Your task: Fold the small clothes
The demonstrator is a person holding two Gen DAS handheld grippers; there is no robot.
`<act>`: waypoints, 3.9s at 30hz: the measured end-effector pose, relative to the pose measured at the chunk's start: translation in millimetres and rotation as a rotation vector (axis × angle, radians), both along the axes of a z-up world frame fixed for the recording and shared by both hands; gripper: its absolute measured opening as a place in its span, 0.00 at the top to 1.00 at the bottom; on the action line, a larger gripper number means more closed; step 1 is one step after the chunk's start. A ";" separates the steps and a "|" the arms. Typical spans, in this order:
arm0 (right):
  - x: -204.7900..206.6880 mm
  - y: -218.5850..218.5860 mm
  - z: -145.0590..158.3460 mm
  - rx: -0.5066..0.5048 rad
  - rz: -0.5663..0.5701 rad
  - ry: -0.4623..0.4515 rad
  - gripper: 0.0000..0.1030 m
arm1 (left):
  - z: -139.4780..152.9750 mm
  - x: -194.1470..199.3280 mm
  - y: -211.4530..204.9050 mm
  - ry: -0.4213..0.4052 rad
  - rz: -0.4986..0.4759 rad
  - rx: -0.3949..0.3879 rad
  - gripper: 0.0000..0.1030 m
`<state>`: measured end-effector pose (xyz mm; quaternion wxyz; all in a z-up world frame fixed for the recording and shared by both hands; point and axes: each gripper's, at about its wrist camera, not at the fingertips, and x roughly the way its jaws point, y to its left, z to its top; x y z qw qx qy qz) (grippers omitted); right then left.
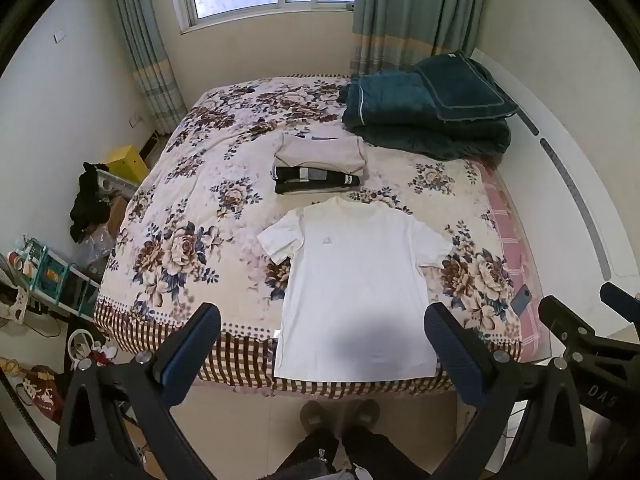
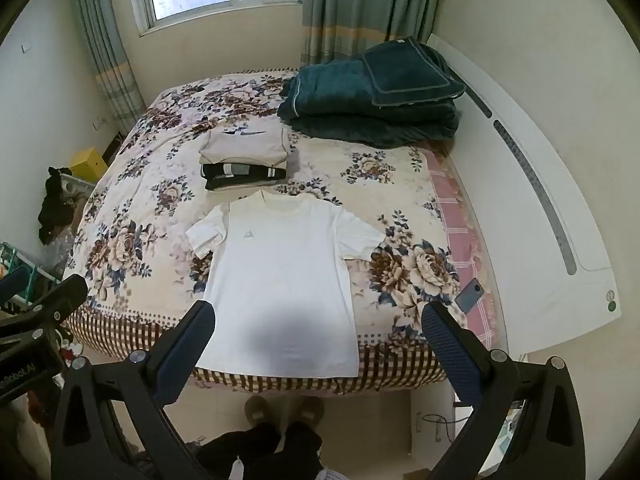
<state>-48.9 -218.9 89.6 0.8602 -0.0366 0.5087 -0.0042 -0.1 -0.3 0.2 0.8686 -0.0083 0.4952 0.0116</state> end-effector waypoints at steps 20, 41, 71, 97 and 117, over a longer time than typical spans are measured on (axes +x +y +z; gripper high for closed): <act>6.7 -0.8 8.4 0.023 0.003 -0.007 0.00 | 1.4 7.1 -4.9 -0.012 0.001 0.000 0.00; 2.2 5.5 19.9 0.021 0.019 -0.022 0.00 | 11.3 5.6 -2.3 -0.028 0.003 -0.002 0.00; -1.0 7.3 19.3 0.017 0.018 -0.030 0.00 | 12.8 6.3 -11.6 -0.039 0.006 -0.004 0.00; -0.7 9.7 22.0 0.023 0.017 -0.033 0.00 | 17.4 16.2 -2.6 -0.066 0.002 -0.002 0.00; 159.4 -140.5 -222.8 0.151 -0.490 0.166 0.00 | -228.6 197.1 -10.1 0.057 0.093 0.159 0.00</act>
